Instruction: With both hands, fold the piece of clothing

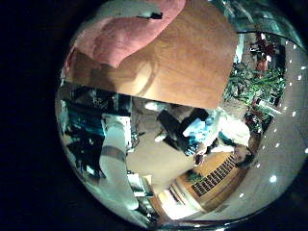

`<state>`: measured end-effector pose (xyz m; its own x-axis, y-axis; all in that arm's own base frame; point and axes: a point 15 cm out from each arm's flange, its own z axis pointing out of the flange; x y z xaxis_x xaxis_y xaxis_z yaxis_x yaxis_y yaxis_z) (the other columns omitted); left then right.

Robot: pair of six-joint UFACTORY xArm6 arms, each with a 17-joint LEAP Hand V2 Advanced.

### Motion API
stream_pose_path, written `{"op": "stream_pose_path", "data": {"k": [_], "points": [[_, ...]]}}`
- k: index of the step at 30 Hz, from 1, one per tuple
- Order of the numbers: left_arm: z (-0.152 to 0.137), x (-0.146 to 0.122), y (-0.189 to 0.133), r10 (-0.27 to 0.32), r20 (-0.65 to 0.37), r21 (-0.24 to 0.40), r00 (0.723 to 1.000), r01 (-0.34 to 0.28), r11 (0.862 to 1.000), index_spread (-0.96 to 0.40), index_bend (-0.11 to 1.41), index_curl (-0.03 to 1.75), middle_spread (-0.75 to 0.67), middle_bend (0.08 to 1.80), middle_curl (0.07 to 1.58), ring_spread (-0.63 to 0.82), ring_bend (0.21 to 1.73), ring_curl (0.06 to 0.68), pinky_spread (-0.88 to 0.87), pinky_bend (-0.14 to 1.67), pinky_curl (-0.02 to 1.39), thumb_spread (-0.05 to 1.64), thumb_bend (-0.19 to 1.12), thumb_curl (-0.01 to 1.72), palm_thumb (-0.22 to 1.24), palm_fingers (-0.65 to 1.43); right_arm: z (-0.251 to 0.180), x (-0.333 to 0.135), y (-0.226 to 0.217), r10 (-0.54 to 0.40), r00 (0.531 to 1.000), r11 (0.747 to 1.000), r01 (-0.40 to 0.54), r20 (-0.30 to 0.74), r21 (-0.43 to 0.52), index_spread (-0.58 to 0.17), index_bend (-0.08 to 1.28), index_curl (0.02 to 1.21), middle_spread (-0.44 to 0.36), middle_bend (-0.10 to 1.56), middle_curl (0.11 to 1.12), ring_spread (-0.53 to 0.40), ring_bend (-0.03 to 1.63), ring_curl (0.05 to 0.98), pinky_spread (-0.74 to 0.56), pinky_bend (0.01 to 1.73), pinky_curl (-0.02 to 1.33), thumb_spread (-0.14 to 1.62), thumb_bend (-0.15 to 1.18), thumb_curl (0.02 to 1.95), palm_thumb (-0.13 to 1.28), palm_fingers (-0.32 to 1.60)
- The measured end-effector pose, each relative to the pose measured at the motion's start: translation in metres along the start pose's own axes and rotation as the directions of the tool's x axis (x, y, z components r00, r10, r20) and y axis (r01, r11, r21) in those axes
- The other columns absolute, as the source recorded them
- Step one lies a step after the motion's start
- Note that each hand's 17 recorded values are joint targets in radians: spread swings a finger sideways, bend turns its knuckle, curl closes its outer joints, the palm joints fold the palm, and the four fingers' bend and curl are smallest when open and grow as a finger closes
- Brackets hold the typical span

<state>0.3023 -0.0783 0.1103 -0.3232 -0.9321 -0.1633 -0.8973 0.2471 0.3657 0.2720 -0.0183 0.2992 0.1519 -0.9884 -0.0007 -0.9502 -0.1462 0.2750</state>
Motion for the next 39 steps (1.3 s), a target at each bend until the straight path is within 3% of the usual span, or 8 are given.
{"op": "stream_pose_path", "data": {"k": [5,9,12,18,28,33,39], "points": [[-0.003,-0.005,-0.003,-0.013,0.012,0.007,1.0,0.013,1.0,0.04,0.19,0.35,0.01,0.64,0.58,0.0,0.84,0.222,0.15,0.4,0.34,0.95,0.01,0.34,0.32,0.53,0.0,-0.001,-0.001,0.0,1.0,1.0,0.0,0.001,0.0,-0.281,0.17,0.31,0.054,0.21,0.37,0.153,0.59,0.237,0.41,0.66,0.17,1.2,-0.02,0.25,0.33,0.25],[-0.008,-0.01,-0.004,-0.039,-0.007,0.016,0.999,0.039,0.999,-0.06,0.19,0.37,-0.12,0.75,0.7,-0.27,1.06,0.306,-0.18,0.63,0.41,1.03,0.06,0.36,0.5,0.8,0.0,-0.001,-0.001,0.0,1.0,1.0,0.0,0.001,0.0,-0.281,0.17,0.31,0.053,0.2,0.37,0.154,0.59,0.237,0.41,0.66,0.17,1.2,-0.02,0.25,0.33,0.25],[-0.014,-0.013,-0.005,-0.05,-0.016,0.023,0.999,0.05,0.998,-0.14,0.22,0.41,-0.21,0.77,0.78,-0.38,1.21,0.378,-0.38,0.85,0.49,1.1,0.12,0.4,0.67,0.98,0.0,-0.001,-0.001,0.004,1.0,1.0,-0.004,0.002,0.001,-0.281,0.17,0.31,0.052,0.2,0.37,0.154,0.59,0.236,0.41,0.66,0.17,1.2,-0.02,0.25,0.33,0.25],[-0.032,-0.019,-0.005,-0.048,-0.016,0.047,0.999,0.049,0.998,-0.31,0.31,0.53,-0.35,0.78,0.94,-0.44,1.32,0.46,-0.54,1.09,0.6,1.16,0.15,0.47,0.8,1.03,0.001,-0.002,0.0,0.005,1.0,1.0,-0.005,0.001,-0.003,-0.283,0.16,0.31,0.047,0.21,0.37,0.142,0.6,0.24,0.41,0.66,0.17,1.2,-0.02,0.26,0.34,0.26],[-0.062,-0.021,0.0,-0.02,-0.007,0.019,1.0,0.02,1.0,-0.51,0.4,0.81,-0.48,0.81,1.12,-0.45,1.4,0.513,-0.6,1.21,0.65,1.18,0.1,0.54,0.83,0.94,0.013,-0.002,-0.006,-0.001,1.0,0.999,0.001,0.002,-0.038,-0.275,0.15,0.28,0.01,0.28,0.39,0.054,0.71,0.267,0.34,0.69,0.17,1.17,-0.02,0.27,0.39,0.32],[-0.07,-0.02,0.003,-0.014,-0.002,0.01,1.0,0.014,1.0,-0.57,0.39,0.95,-0.52,0.82,1.18,-0.45,1.43,0.525,-0.61,1.25,0.66,1.18,0.07,0.57,0.84,0.9,0.06,-0.011,0.001,-0.022,1.0,0.993,0.023,0.015,-0.116,-0.263,0.15,0.28,-0.01,0.3,0.4,0.004,0.75,0.281,0.29,0.69,0.16,1.15,-0.02,0.28,0.4,0.31],[-0.08,-0.017,0.009,-0.002,0.008,-0.009,1.0,0.002,1.0,-0.61,0.35,1.11,-0.55,0.82,1.23,-0.44,1.46,0.532,-0.61,1.28,0.66,1.19,0.04,0.59,0.85,0.88,0.093,-0.022,-0.016,-0.06,0.998,0.996,0.059,-0.002,-0.073,-0.247,0.17,0.29,-0.03,0.33,0.41,-0.035,0.78,0.293,0.25,0.71,0.15,1.12,-0.02,0.29,0.43,0.31]]}}
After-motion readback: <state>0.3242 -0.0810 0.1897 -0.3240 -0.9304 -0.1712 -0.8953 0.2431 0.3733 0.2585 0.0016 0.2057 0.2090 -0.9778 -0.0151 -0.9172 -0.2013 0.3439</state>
